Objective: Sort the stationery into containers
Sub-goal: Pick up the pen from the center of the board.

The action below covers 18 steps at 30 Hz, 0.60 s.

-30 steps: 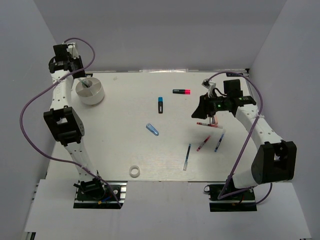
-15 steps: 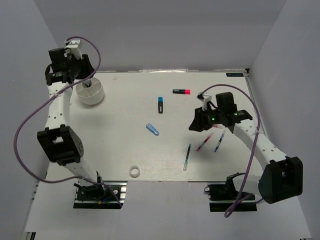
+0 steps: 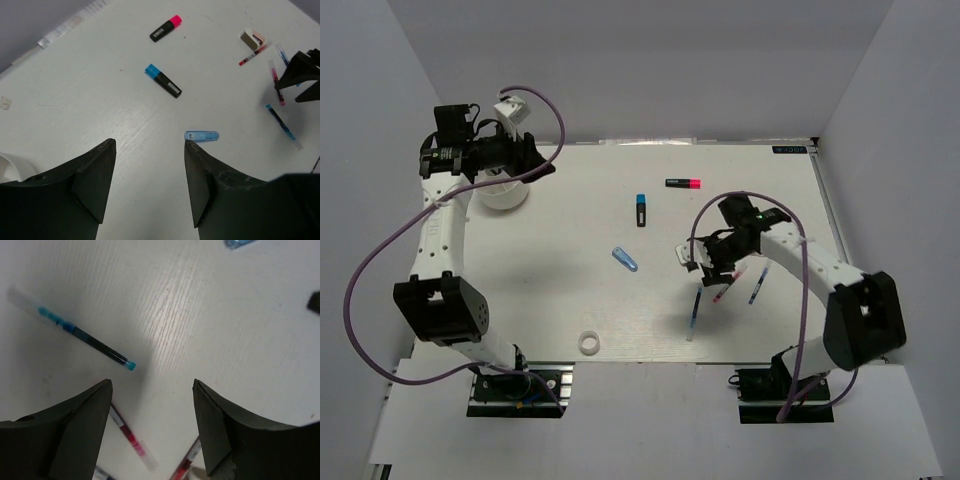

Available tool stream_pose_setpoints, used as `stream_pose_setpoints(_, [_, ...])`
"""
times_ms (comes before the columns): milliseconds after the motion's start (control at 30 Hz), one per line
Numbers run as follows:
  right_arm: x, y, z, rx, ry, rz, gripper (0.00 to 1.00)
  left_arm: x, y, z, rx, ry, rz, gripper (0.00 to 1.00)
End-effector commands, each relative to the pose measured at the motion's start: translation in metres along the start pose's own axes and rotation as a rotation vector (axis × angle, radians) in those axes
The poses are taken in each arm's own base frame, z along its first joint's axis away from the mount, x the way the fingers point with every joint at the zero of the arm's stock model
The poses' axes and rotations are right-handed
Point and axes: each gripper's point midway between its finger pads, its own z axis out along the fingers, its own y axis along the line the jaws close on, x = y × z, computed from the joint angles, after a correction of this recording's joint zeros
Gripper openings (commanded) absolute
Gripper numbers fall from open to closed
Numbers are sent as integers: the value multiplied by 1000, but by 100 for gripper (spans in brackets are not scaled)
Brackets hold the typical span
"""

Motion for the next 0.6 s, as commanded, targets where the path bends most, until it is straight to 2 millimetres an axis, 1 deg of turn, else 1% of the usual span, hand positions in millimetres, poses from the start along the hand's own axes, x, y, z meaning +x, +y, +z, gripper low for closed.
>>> stream_pose_setpoints(0, [0, 13, 7, -192, -13, -309, 72, -7, -25, -6, 86, -9, 21, 67])
stream_pose_setpoints(33, [3, 14, 12, -218, 4, -379, 72, -8, -26, -5, 76, -7, 28, 67])
stream_pose_setpoints(67, [9, 20, 16, -238, 16, -409, 74, -9, -28, -7, 72, -9, 34, 68])
stream_pose_setpoints(133, [16, 26, 22, -273, 44, -505, 73, -8, -33, -6, 83, -2, 25, 68])
stream_pose_setpoints(200, [18, 36, 28, -317, 46, -536, 70, -5, -34, -7, 82, 7, 14, 68])
stream_pose_setpoints(233, [23, 43, 28, -355, 57, -536, 67, -4, -35, -7, 83, 8, 12, 68])
stream_pose_setpoints(267, [21, 49, 31, -383, 55, -568, 61, -3, -34, -7, 77, 11, 12, 68])
stream_pose_setpoints(300, [24, 56, 33, -403, 57, -572, 58, 0, -38, -5, 84, 15, 6, 68])
stream_pose_setpoints(400, [29, 61, 39, -428, 72, -608, 51, 0, -37, -4, 72, 10, 3, 68])
stream_pose_setpoints(433, [28, 62, 41, -435, 67, -607, 51, 1, -36, -4, 71, 12, -8, 68])
stream_pose_setpoints(467, [26, 63, 42, -446, 65, -603, 50, 2, -40, -1, 82, 13, -10, 68])
stream_pose_setpoints(567, [24, 59, 47, -462, 66, -604, 50, 5, -38, 1, 86, 21, -23, 68])
